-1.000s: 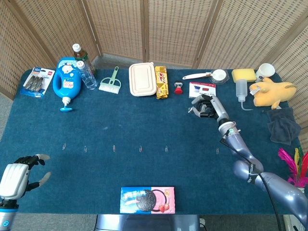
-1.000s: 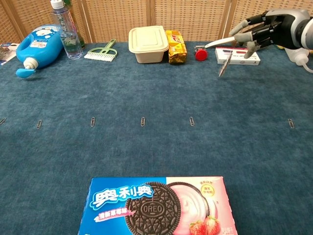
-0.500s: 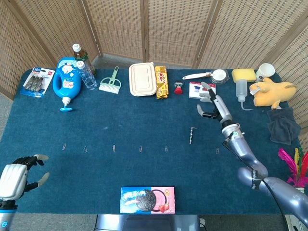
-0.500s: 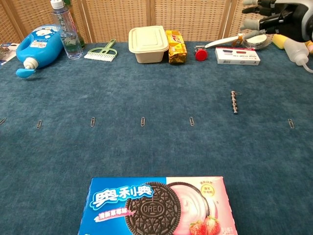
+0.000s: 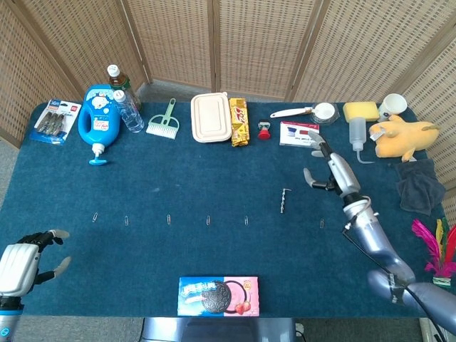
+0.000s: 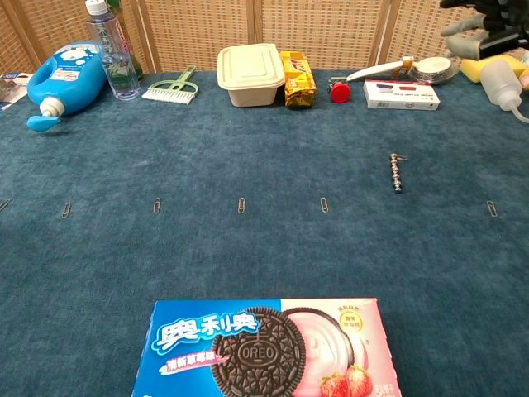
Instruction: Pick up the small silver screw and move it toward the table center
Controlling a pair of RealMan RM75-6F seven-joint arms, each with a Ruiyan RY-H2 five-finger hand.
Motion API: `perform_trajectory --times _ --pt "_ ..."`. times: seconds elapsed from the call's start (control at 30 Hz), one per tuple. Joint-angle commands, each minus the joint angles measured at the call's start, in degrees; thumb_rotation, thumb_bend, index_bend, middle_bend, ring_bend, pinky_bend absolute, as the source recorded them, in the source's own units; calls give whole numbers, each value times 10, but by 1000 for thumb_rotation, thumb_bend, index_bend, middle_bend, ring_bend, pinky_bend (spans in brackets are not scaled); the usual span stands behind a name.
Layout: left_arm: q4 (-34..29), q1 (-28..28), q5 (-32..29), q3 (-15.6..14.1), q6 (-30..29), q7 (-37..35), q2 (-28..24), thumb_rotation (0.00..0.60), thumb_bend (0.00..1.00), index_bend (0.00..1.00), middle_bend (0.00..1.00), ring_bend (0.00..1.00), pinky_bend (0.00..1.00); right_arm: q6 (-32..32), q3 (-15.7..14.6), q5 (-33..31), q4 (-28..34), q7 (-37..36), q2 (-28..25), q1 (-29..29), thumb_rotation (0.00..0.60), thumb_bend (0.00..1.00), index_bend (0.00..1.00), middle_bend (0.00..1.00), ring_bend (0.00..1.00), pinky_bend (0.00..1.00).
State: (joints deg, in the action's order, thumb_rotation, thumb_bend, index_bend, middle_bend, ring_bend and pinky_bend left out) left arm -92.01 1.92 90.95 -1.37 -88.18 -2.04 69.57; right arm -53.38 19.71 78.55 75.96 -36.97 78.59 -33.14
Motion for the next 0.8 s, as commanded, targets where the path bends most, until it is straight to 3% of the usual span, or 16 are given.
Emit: perform_trajectory --times 0.03,0.27,0.37,0.63,0.8 --pt "4 -2 -5 -2 2 -3 0 600 417 346 459 424 422 -42 -39 15 52 116 -39 35 600 504 0 79 130 220" --pt "9 -10 2 -6 -10 -15 4 600 417 341 456 422 418 -115 -79 -43 151 336 -82 104 600 503 0 91 127 162" --pt "12 -13 8 -8 -17 -16 9 600 417 341 455 420 418 -146 -91 -61 185 391 -96 128 600 503 0 91 125 162" --pt "-12 -24 5 -24 -9 13 1 600 417 308 422 386 397 -219 -134 -75 243 503 -122 186 600 503 0 90 119 163" --pt "-23 -39 15 -28 -32 28 2 600 417 308 422 386 396 -259 -154 -71 252 503 -133 224 600 504 0 89 116 162"
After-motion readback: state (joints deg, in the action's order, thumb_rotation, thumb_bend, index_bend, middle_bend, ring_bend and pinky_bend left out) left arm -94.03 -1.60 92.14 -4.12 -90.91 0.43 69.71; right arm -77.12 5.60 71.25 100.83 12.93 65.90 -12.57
